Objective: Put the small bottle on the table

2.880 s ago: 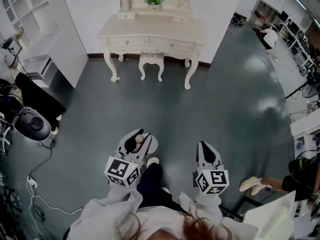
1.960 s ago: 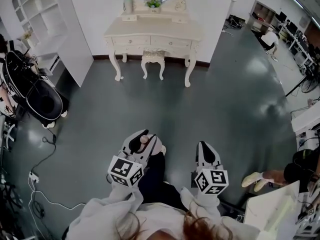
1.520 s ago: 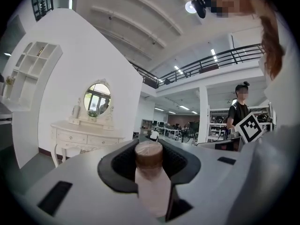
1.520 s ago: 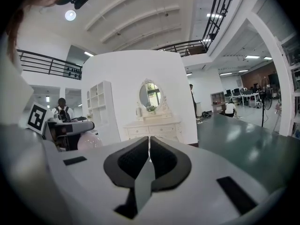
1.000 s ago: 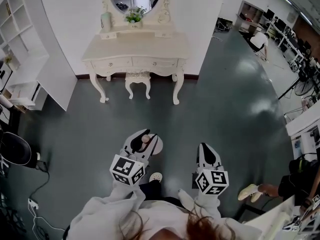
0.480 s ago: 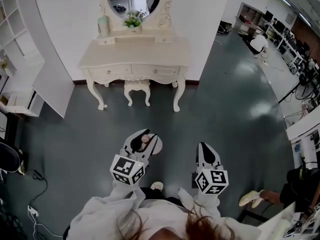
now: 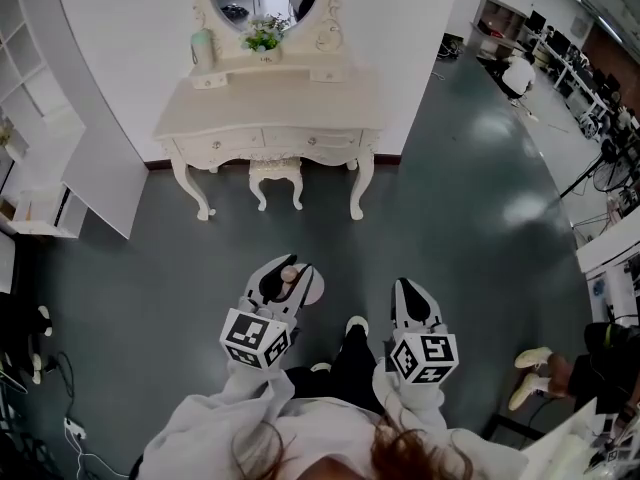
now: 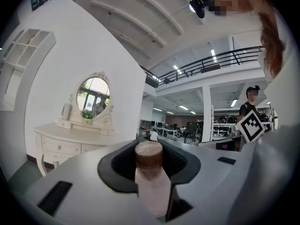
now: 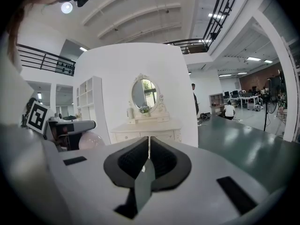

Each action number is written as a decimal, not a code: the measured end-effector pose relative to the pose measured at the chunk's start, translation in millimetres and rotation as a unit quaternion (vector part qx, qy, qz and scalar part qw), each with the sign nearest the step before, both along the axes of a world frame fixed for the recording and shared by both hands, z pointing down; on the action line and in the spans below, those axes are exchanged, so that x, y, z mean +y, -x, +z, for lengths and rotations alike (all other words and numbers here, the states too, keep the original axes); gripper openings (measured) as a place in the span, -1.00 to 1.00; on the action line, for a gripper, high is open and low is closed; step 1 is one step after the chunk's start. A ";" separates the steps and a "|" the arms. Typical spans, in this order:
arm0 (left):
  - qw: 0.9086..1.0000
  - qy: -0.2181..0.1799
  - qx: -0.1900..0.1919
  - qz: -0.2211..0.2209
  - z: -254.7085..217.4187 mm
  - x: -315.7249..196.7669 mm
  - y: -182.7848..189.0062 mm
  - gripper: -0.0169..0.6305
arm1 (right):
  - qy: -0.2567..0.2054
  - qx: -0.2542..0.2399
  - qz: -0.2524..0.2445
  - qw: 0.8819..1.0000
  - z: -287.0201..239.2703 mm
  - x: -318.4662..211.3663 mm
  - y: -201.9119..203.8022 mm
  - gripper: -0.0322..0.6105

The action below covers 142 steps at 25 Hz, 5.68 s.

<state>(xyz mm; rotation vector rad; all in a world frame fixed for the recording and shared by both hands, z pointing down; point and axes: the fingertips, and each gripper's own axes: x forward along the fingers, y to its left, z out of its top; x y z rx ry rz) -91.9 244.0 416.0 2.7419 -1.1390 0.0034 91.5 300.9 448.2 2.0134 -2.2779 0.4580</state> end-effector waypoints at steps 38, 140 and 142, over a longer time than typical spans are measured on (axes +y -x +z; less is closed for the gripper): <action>0.998 -0.005 -0.015 -0.066 -5.9 -251.9 -84.4 -0.54 | 0.008 -0.013 -0.072 0.997 3.3 -282.4 -91.6 -0.79; 0.984 -0.020 -0.146 -0.099 168.2 -844.8 -89.8 -0.54 | 0.124 -0.006 -0.029 0.992 81.8 -714.5 -94.6 -0.79; 0.983 -0.020 -0.149 -0.103 169.4 -848.7 -89.7 -0.53 | 0.125 -0.005 -0.031 0.992 83.1 -716.4 -93.4 -0.79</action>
